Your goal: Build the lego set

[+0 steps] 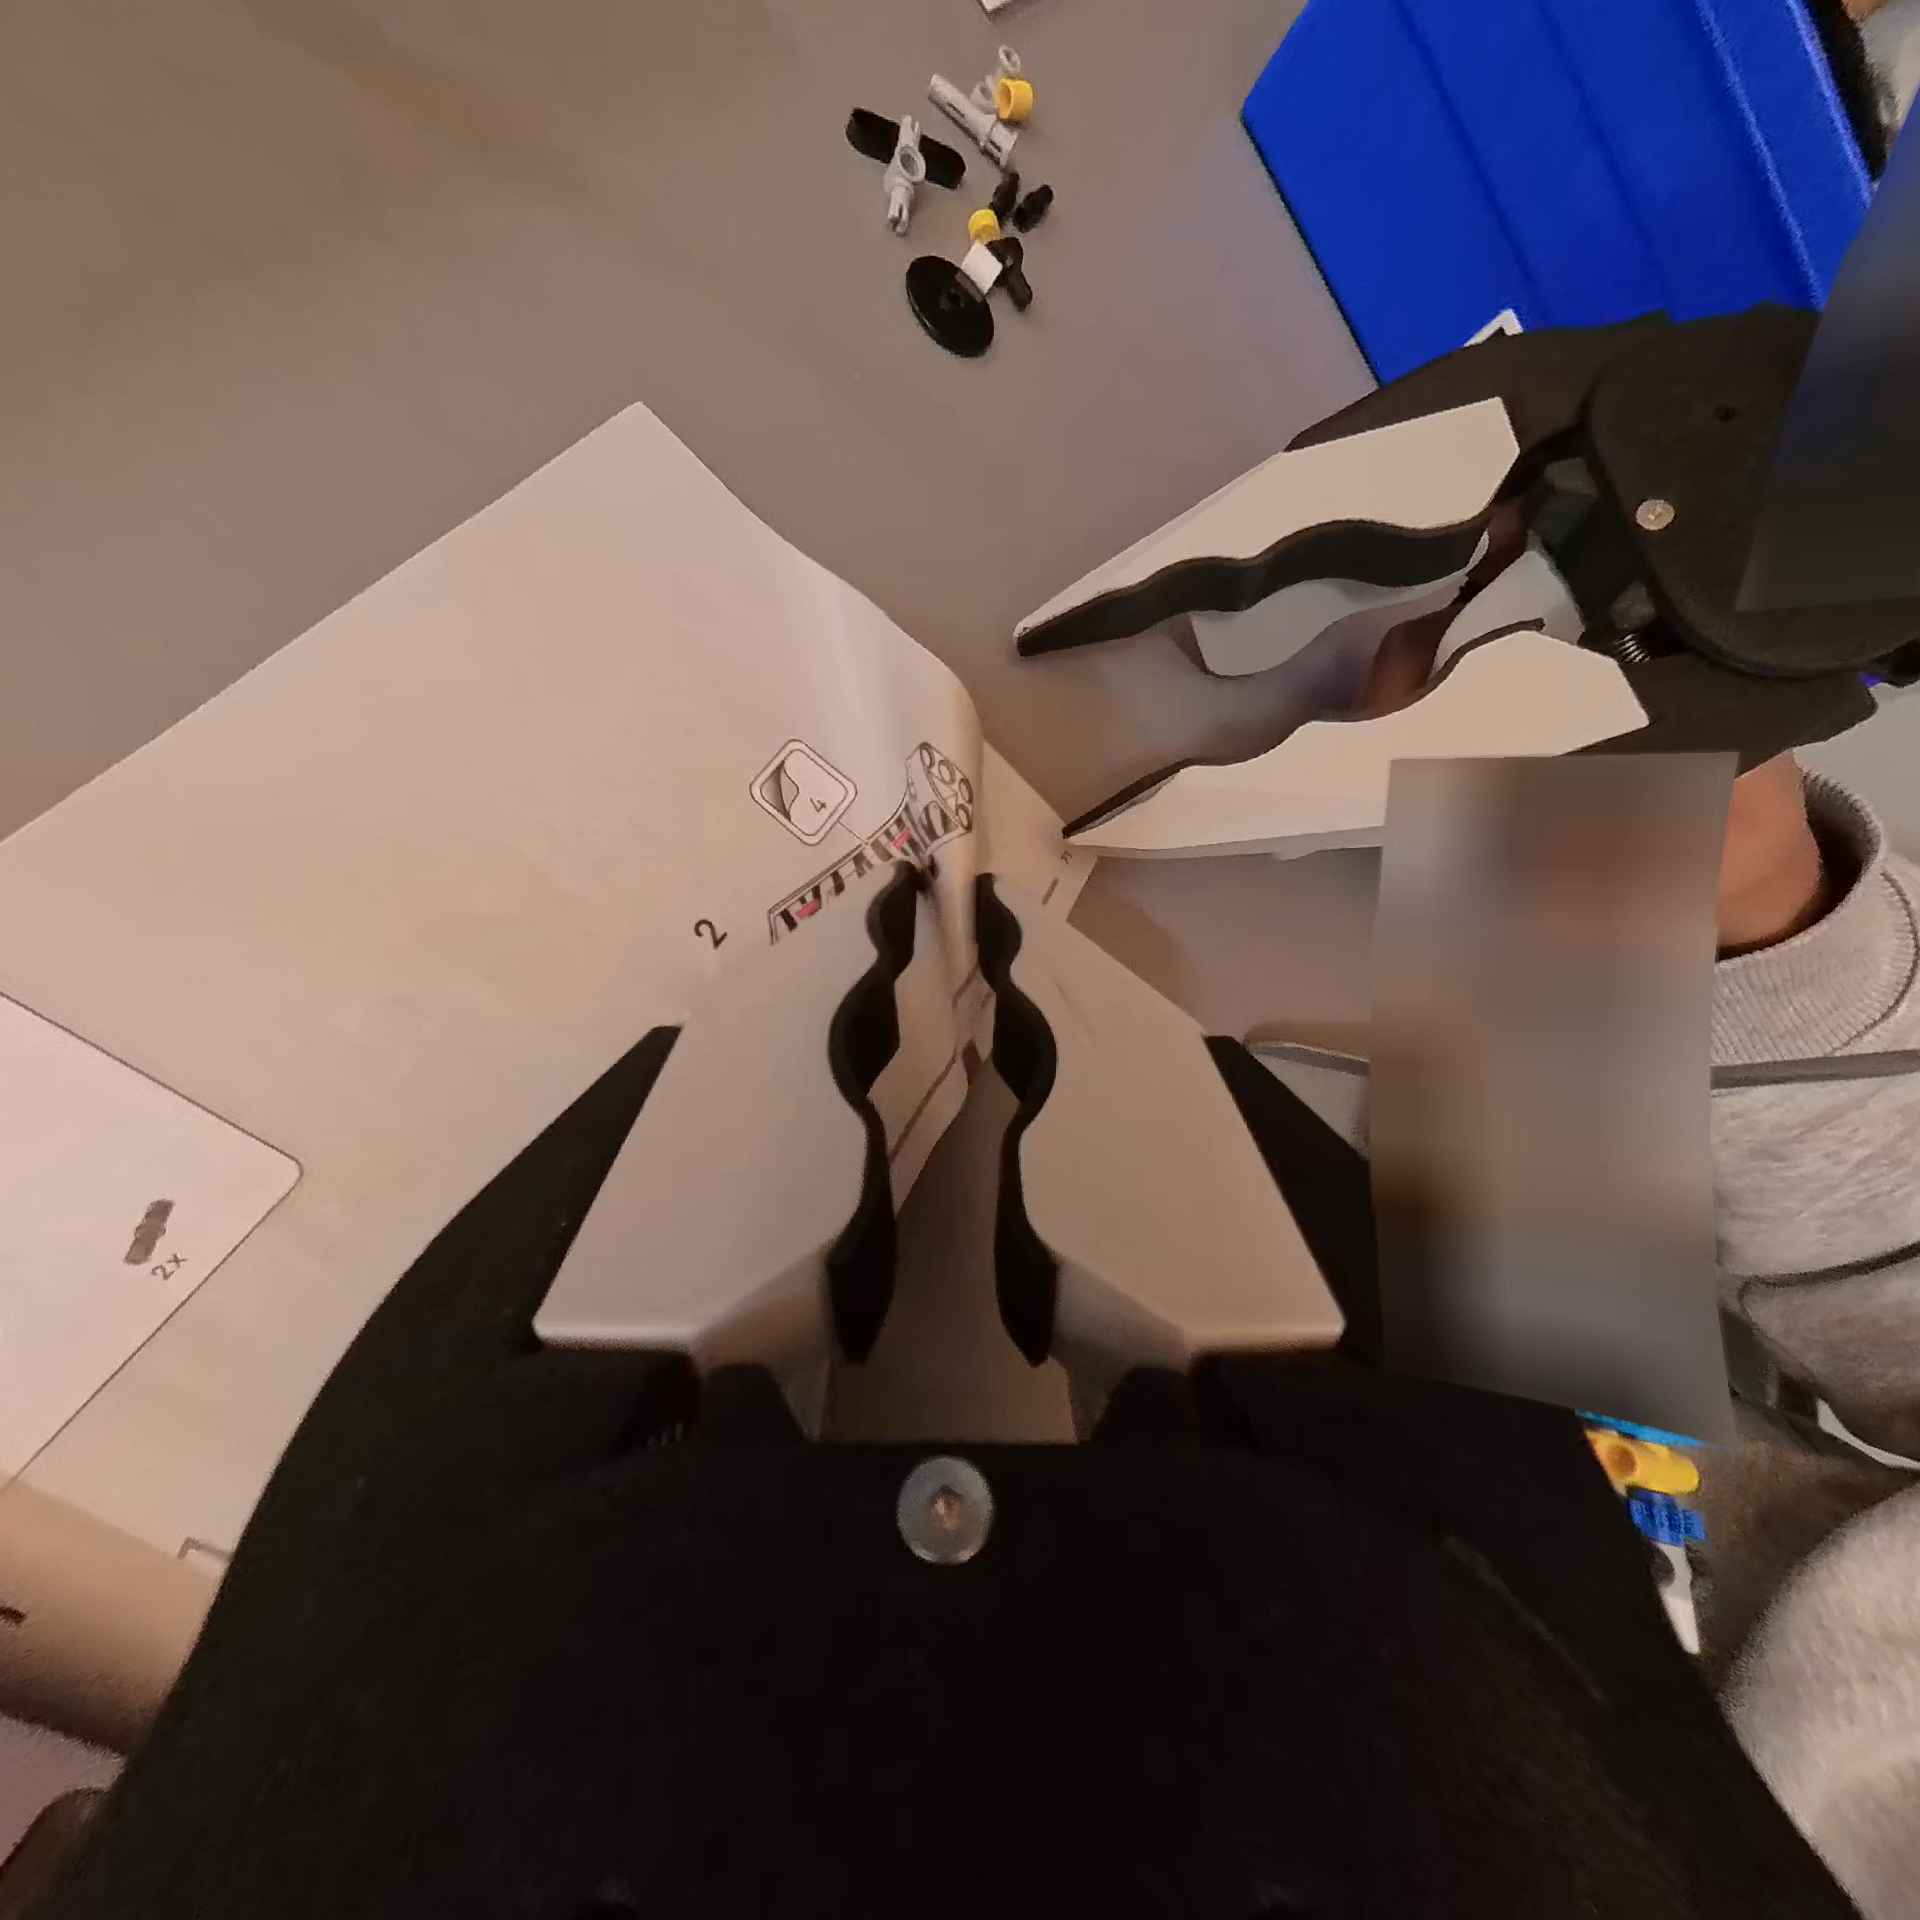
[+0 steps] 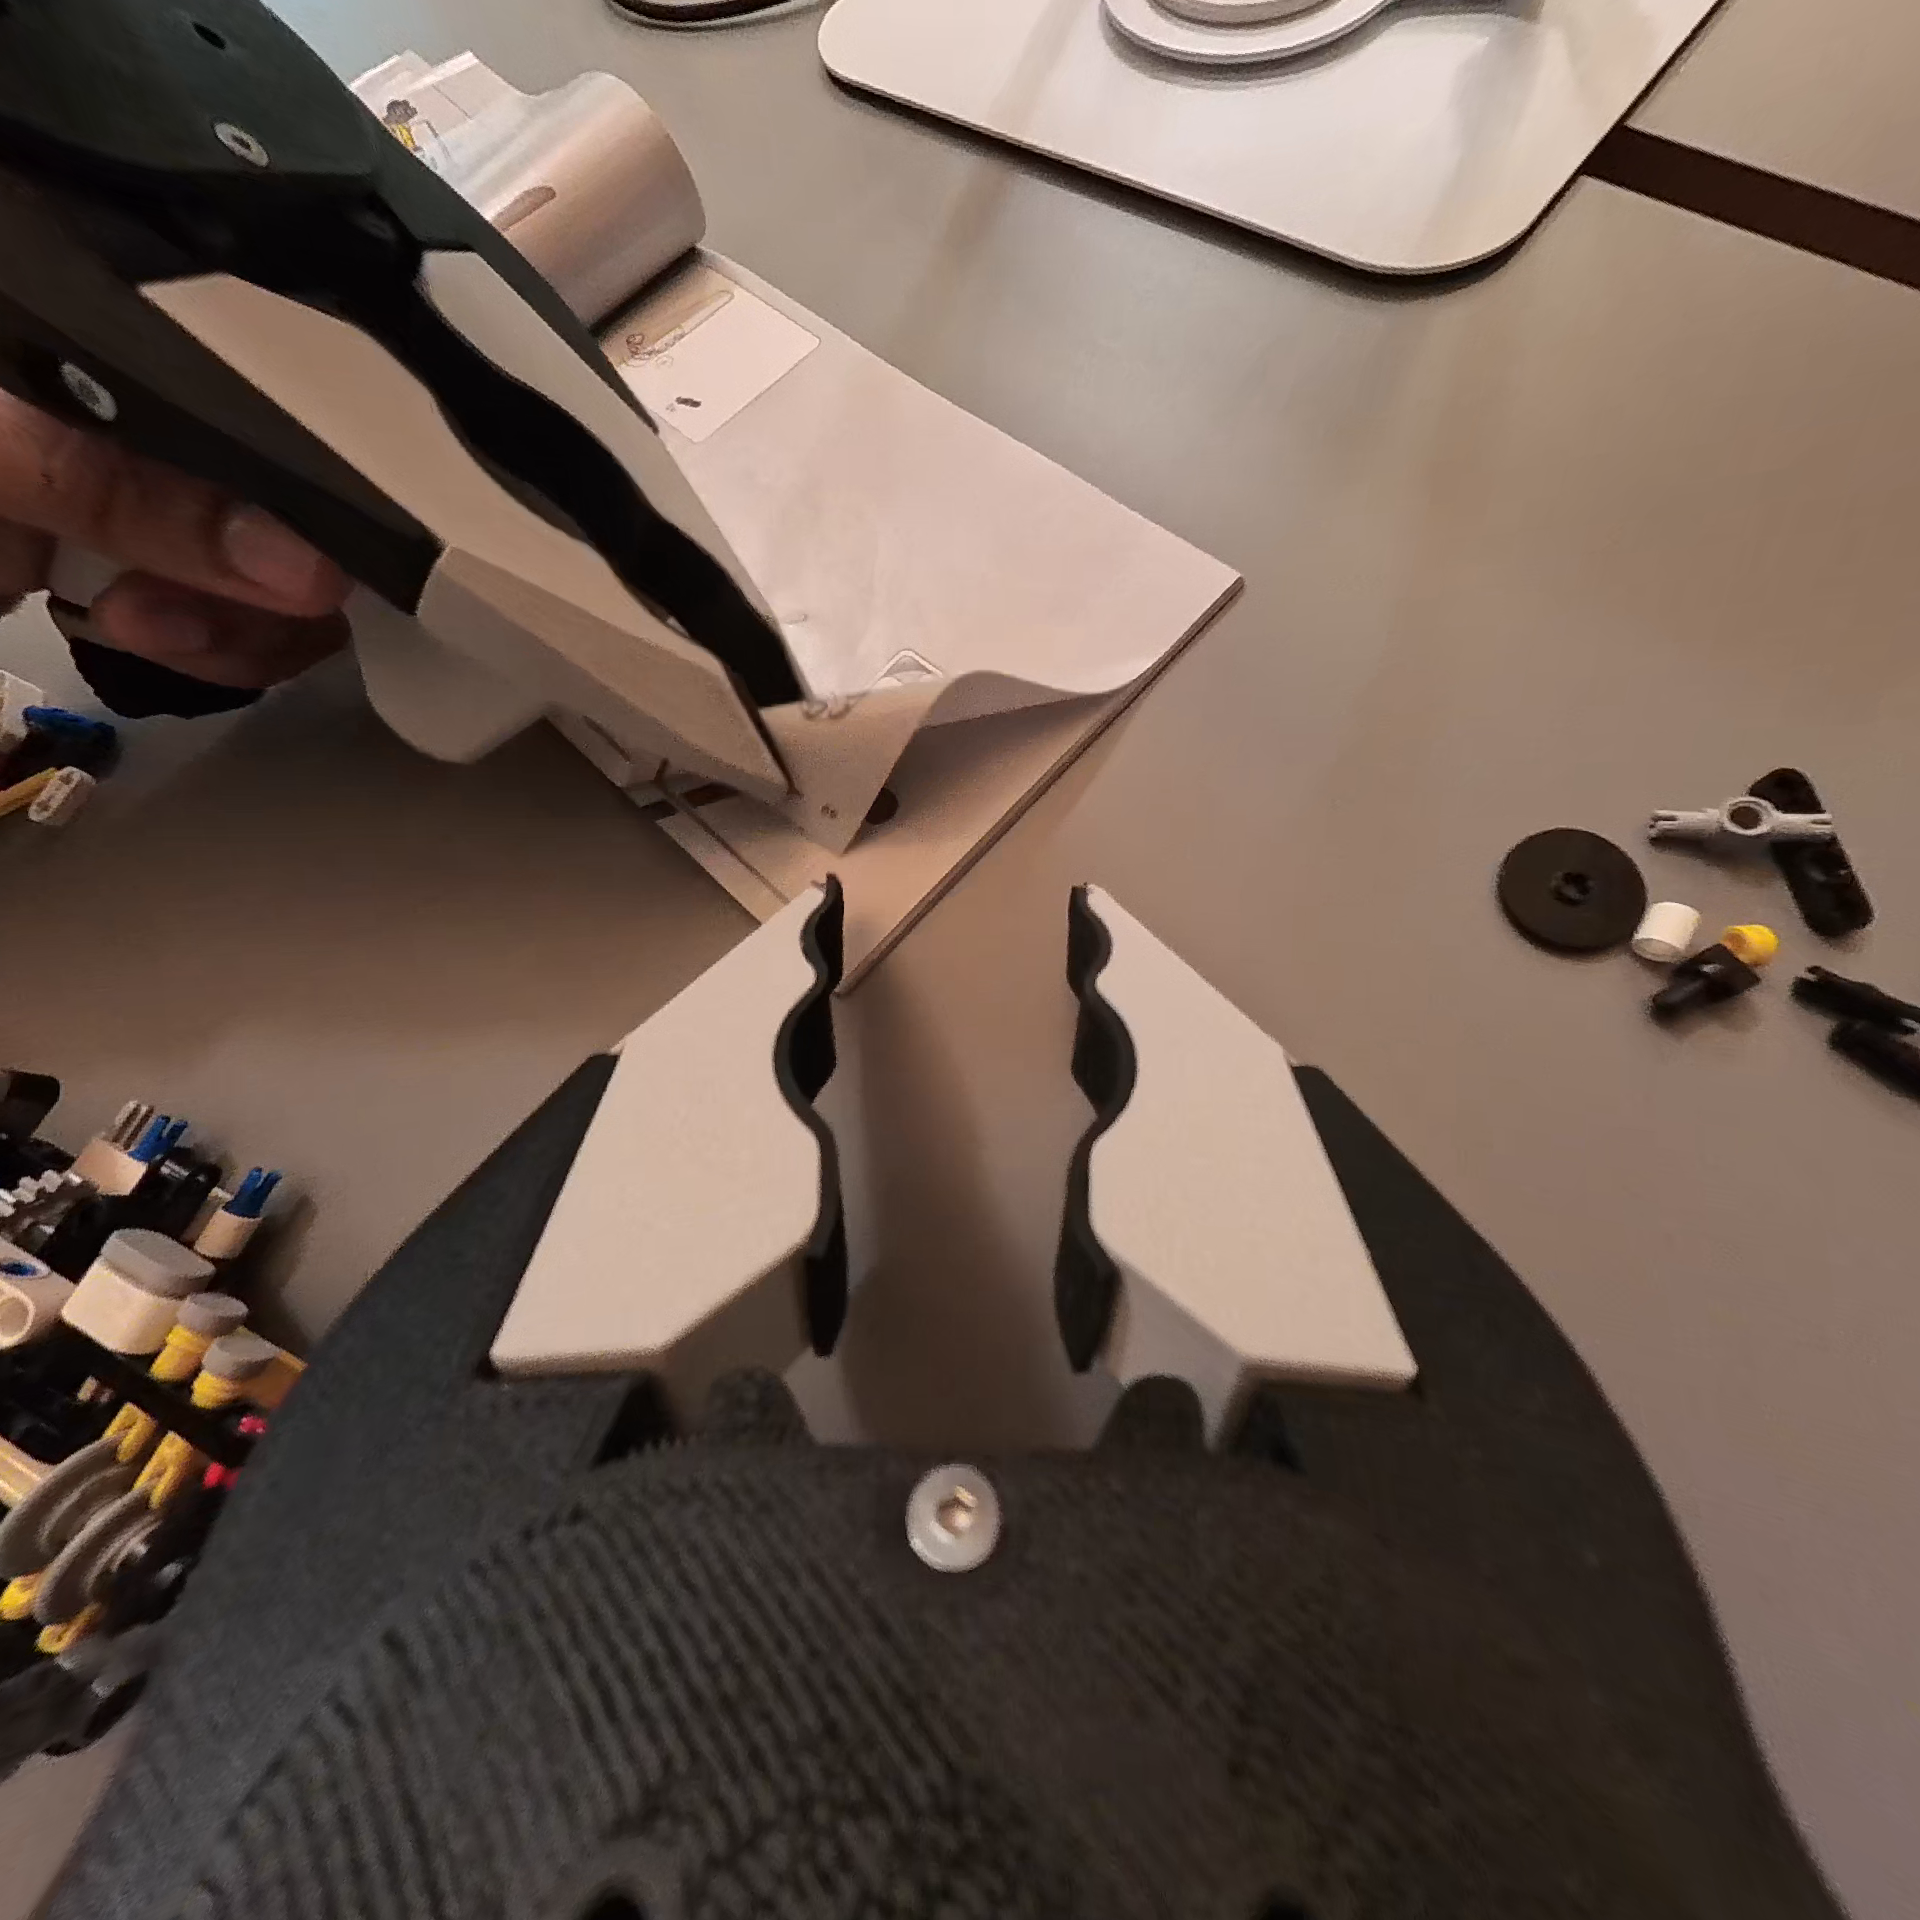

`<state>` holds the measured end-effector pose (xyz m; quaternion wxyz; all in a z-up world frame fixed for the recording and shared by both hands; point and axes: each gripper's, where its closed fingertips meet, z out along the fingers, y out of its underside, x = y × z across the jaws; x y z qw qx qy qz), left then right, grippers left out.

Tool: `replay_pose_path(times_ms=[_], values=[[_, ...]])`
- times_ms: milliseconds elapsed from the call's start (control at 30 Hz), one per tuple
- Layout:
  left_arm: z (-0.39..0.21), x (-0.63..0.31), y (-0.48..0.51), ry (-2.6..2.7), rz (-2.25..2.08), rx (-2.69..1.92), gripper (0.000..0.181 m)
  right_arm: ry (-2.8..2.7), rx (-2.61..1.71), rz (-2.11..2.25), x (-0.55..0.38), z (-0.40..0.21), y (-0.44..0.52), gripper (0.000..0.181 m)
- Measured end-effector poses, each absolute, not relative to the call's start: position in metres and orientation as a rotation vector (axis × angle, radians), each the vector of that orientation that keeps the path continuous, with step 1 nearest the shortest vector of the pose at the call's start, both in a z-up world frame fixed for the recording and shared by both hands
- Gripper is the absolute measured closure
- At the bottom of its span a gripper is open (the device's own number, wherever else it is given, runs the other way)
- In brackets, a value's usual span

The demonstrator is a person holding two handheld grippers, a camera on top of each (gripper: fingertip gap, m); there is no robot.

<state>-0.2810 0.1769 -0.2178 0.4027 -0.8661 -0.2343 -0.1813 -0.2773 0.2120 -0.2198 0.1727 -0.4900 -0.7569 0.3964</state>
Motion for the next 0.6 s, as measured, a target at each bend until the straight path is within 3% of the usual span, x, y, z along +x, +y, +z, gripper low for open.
replay_pose_path(times_ms=[200,400,600], values=[[-0.185,-0.298,0.154,-0.623,-0.369,-2.086,0.177,-2.163,-1.382,1.099,-0.276,-0.222,0.213,0.140],[-0.154,-0.332,0.064,-0.767,-0.199,-1.948,0.181,-2.151,-1.373,1.115,-0.276,-0.217,0.212,0.140],[-0.170,-0.353,-0.028,-0.958,-0.105,-1.859,0.181,-2.167,-1.349,1.101,-0.275,-0.218,0.209,0.141]])
